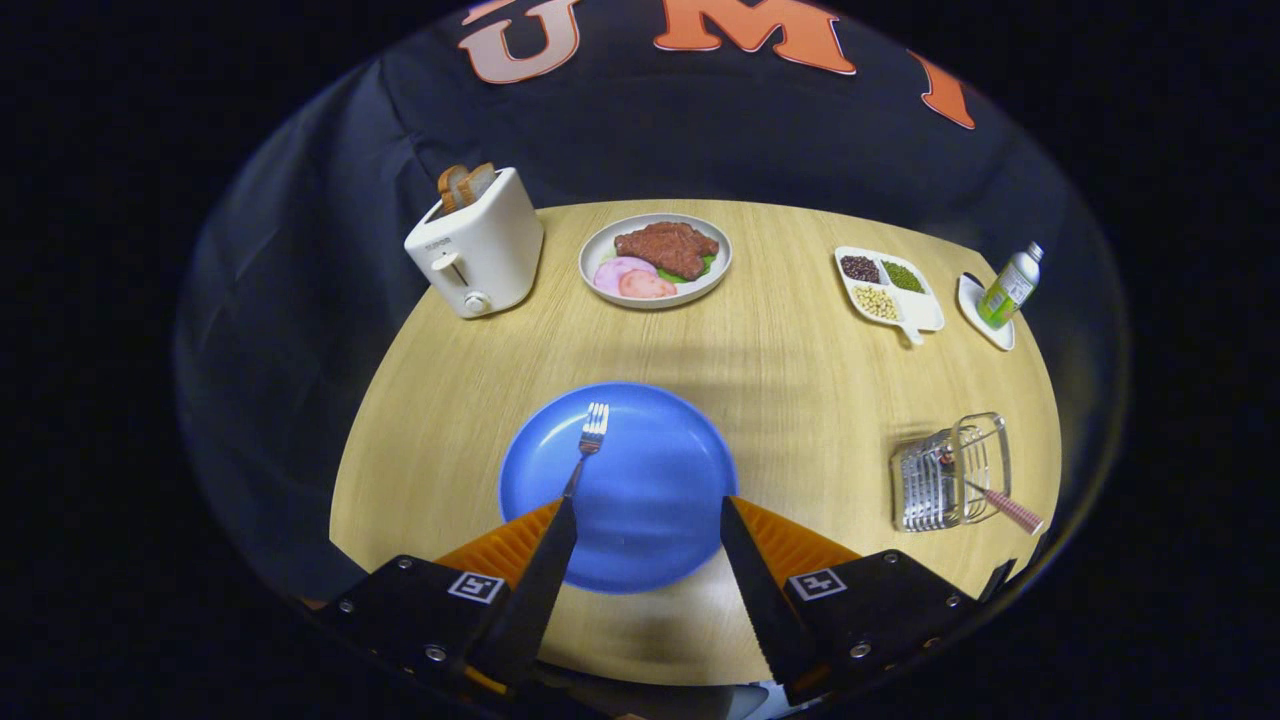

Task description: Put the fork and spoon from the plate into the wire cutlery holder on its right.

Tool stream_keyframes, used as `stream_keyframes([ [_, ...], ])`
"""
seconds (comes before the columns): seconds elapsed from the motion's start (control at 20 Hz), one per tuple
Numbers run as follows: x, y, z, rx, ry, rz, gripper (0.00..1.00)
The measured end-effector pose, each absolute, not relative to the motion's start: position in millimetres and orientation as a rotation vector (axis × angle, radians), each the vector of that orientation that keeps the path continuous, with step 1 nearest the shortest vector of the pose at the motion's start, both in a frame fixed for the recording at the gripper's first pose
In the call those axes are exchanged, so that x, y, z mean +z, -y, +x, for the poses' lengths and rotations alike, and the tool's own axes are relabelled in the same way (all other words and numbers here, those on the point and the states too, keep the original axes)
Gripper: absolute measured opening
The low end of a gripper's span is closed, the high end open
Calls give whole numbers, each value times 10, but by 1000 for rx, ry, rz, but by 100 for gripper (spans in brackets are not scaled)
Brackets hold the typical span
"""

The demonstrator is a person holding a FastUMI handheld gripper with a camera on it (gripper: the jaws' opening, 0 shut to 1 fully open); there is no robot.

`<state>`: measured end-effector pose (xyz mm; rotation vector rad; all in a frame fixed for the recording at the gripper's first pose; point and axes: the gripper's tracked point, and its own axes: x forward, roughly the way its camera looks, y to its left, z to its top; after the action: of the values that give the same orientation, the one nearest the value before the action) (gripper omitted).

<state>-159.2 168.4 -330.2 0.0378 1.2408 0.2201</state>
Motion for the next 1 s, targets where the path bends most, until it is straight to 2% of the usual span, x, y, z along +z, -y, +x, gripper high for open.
stream_keyframes([
  [0.3, -3589, -2129, -1867, 212, -1315, 98, 86],
  [0.4, -3684, -2236, -1955, 204, -1334, 123, 82],
  [0.5, -3796, -2270, -2046, 192, -1356, 125, 76],
  [0.75, -3963, -2247, -2135, 147, -1385, 124, 48],
  [1.0, -4048, -2159, -2137, 122, -1396, 75, 31],
])
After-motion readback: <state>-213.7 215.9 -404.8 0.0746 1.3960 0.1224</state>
